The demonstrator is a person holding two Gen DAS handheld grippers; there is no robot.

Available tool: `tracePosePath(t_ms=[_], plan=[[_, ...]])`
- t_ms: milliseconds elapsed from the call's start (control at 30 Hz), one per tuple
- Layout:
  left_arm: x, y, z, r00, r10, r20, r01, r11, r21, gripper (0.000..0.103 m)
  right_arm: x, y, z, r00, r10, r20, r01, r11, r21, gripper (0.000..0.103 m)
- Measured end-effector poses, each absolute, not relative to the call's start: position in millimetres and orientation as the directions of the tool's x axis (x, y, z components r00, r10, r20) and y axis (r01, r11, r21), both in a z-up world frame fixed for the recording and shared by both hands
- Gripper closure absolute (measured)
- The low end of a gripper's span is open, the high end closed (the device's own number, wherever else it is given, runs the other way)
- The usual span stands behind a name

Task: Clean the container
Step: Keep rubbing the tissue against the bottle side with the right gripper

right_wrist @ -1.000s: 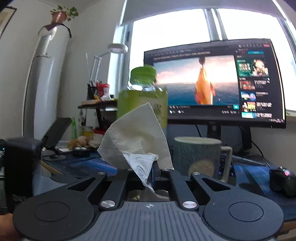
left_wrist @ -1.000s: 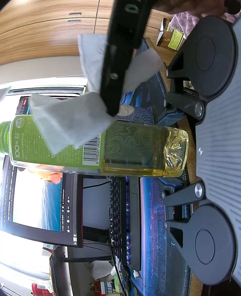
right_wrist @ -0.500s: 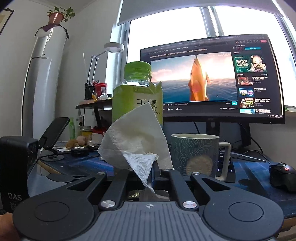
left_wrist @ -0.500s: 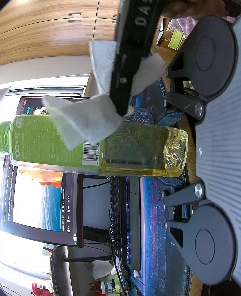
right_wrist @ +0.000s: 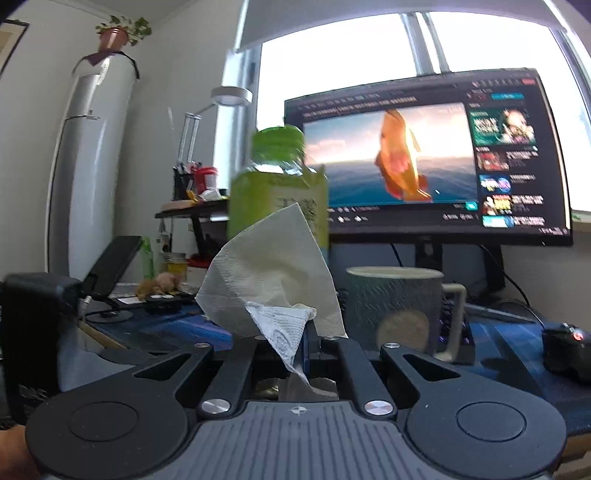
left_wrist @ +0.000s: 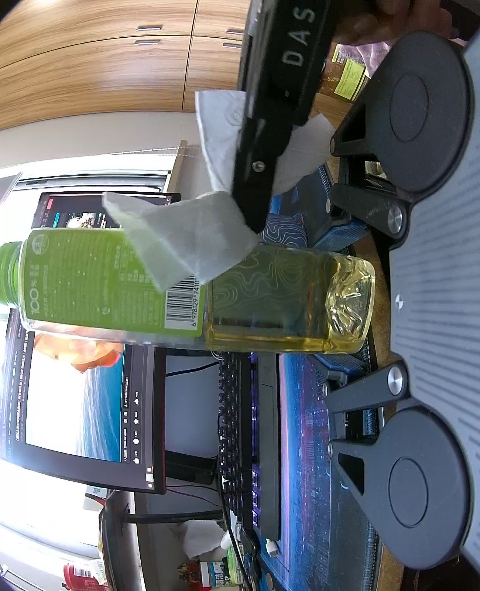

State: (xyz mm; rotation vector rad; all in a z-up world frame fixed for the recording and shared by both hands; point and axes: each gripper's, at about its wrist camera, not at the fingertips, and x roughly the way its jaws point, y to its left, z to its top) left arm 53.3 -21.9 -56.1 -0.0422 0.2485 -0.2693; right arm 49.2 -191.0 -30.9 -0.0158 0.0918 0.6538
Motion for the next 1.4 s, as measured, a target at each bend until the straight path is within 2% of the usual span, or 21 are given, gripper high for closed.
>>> tracePosePath(t_ms=[500,833,1167,1400], plan=[[54,-21,-55,0.932,-0.270,-0.241,0.260,0.963,-0.073,0.042,36,-187,-22,0.772,0.633,-0.053,-0.635,0.773,-0.016,0.097],[55,-21,-55,0.932,-0.270,-0.242,0.260,0.963,-0.071,0.042,50,-191,-30,0.792,0.602,-0.101,-0.604,0.797,0.004,0.097],[54,-20,-56,0.932,-0.271,-0.240,0.261,0.963,-0.074,0.042,38,-188,-21,0.773,0.631,-0.057,-0.633,0.774,-0.013,0.097],[54,-20,-56,0.933,-0.271,-0.239,0.260,0.963,-0.075,0.042,49,-189,-31,0.795,0.597,-0.108,-0.601,0.799,-0.007,0.097]])
